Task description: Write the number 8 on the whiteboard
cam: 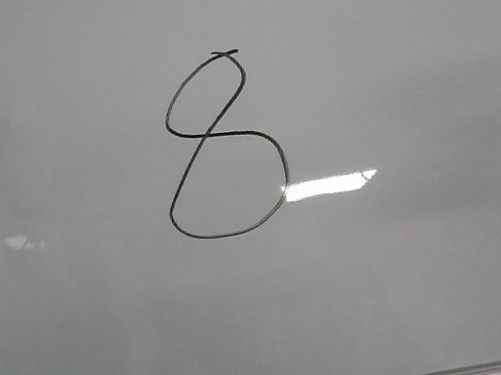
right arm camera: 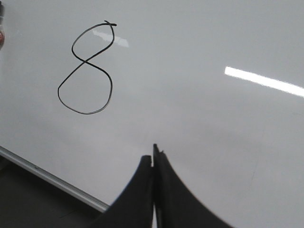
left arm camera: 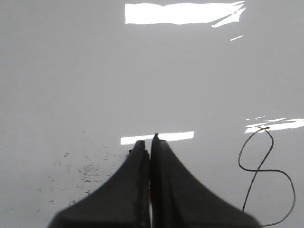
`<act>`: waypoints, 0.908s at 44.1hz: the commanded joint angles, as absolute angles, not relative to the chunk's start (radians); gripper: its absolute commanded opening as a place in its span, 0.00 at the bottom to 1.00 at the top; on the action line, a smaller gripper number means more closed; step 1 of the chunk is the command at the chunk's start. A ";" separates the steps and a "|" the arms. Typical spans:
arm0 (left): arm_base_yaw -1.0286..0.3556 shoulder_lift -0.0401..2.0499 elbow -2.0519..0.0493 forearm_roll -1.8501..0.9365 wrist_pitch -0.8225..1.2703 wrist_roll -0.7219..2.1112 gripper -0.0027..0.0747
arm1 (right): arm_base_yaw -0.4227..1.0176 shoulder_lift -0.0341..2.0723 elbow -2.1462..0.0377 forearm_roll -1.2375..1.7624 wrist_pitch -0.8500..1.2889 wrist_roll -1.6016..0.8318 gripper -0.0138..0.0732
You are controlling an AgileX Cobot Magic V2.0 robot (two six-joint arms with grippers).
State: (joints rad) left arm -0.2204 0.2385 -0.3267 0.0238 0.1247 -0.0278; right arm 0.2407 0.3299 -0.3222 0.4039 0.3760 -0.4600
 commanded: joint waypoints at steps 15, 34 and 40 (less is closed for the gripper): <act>-0.219 0.246 -0.351 0.014 0.056 -0.029 0.01 | 0.235 0.337 -0.348 0.418 0.299 -0.460 0.11; -0.074 0.019 -0.204 -0.029 0.265 0.030 0.01 | 0.235 0.337 -0.348 0.418 0.299 -0.460 0.11; -0.023 -0.022 -0.110 -0.033 0.235 0.033 0.01 | 0.235 0.337 -0.348 0.418 0.300 -0.460 0.11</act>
State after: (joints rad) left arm -0.0459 -0.0059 -0.1246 -0.0190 0.3242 0.0274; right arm 0.2407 0.3299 -0.3222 0.4039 0.3760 -0.4600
